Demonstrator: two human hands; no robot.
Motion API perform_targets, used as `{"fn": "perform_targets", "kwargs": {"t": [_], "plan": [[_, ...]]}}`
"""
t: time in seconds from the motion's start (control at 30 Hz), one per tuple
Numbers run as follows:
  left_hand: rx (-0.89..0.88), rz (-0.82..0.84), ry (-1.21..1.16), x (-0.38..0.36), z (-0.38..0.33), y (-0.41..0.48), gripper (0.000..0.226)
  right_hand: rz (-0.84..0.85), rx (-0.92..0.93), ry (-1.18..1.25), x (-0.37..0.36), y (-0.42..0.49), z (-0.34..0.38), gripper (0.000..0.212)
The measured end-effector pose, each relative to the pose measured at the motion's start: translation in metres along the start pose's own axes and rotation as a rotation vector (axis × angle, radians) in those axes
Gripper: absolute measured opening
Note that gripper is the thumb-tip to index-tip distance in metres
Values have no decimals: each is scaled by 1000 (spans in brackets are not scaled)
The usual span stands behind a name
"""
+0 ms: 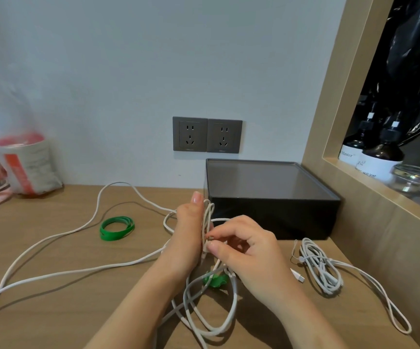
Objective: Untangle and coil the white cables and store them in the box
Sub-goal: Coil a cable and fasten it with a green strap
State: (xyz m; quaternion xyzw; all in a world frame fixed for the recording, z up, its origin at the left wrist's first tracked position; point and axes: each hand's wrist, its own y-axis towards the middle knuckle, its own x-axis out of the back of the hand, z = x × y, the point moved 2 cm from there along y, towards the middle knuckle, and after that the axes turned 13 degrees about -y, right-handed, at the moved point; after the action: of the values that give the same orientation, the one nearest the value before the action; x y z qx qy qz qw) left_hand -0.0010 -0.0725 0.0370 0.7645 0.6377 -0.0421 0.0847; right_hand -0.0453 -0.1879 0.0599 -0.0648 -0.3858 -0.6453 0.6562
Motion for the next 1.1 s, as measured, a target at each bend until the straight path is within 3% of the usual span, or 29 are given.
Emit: {"fn": "perform_targets", "kwargs": {"t": [0.13, 0.27, 0.37, 0.43, 0.6, 0.8, 0.93, 1.1], "plan": [[-27, 72, -47, 0, 3, 2, 93, -74, 100, -125, -5, -1, 1, 19], [5, 89, -95, -1, -3, -5, 77, -82, 116, -222, -1, -2, -1, 58], [43, 168, -6, -3, -5, -6, 84, -10, 91, -270, 1, -1, -4, 69], [79, 200, 37, -2, -5, -7, 87, 11, 83, -283, 1, 0, -5, 62], [166, 151, 80, -1, -5, -7, 69, 27, 70, -233, 4, 0, -8, 18], [259, 240, -126, 1, -10, -9, 58, 66, -12, 31, 14, -1, -6, 11], [294, 396, -282, -6, -19, -20, 56, -141, -191, 217, 20, 3, -14, 9], [318, 324, -227, -14, -18, -22, 60, -260, -368, 252, 15, 5, -24, 15]]}}
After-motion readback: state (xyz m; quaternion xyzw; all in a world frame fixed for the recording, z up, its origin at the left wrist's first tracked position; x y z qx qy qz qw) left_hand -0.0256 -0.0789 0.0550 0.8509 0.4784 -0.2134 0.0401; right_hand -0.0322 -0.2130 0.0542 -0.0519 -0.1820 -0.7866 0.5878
